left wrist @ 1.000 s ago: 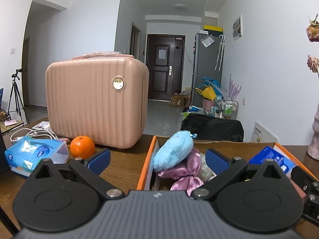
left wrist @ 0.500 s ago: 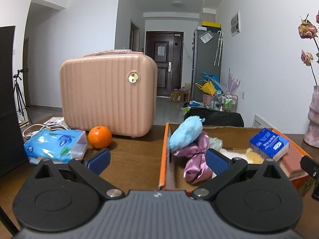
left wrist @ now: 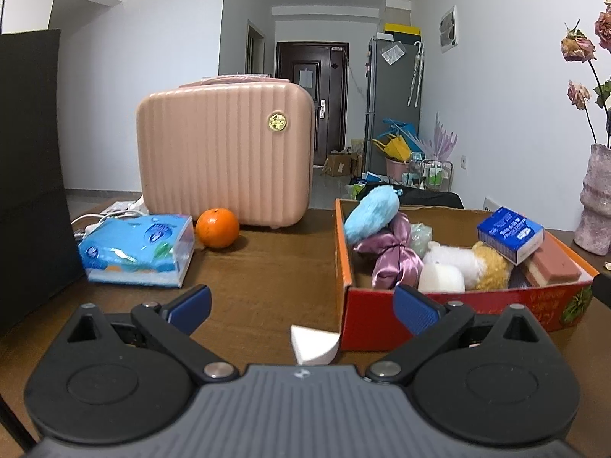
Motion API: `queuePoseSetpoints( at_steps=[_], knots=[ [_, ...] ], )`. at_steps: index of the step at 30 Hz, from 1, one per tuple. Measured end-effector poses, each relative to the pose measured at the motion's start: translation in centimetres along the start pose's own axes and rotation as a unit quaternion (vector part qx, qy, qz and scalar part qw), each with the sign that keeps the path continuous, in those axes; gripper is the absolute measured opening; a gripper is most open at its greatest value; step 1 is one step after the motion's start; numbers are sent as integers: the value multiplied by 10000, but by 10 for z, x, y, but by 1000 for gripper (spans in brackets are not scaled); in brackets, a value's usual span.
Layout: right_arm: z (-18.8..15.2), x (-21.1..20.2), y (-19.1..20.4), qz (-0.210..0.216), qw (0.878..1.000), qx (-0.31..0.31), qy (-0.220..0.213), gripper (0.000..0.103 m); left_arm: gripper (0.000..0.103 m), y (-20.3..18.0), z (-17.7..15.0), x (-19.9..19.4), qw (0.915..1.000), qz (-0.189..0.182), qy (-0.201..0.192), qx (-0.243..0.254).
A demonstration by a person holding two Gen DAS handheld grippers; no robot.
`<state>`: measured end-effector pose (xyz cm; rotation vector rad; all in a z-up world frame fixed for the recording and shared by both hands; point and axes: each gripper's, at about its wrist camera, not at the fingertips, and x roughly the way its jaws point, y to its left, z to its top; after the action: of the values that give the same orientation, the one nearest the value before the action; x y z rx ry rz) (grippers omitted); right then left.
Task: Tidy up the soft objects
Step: 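Withdraw both tools from the box toward the lavender towel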
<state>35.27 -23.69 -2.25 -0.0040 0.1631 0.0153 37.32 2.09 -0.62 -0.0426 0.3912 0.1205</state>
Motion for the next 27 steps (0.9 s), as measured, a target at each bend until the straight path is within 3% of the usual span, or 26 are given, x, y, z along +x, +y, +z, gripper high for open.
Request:
queuePoseSetpoints(
  at_steps=[17, 27],
  knots=[
    [-6, -17, 6, -35, 9997, -173, 170, 103, 103, 24, -10, -24, 9998, -118, 94, -106],
    [-8, -2, 27, 150, 9978, -18, 653, 103, 103, 31, -7, -20, 9995, -175, 194, -190]
  ],
)
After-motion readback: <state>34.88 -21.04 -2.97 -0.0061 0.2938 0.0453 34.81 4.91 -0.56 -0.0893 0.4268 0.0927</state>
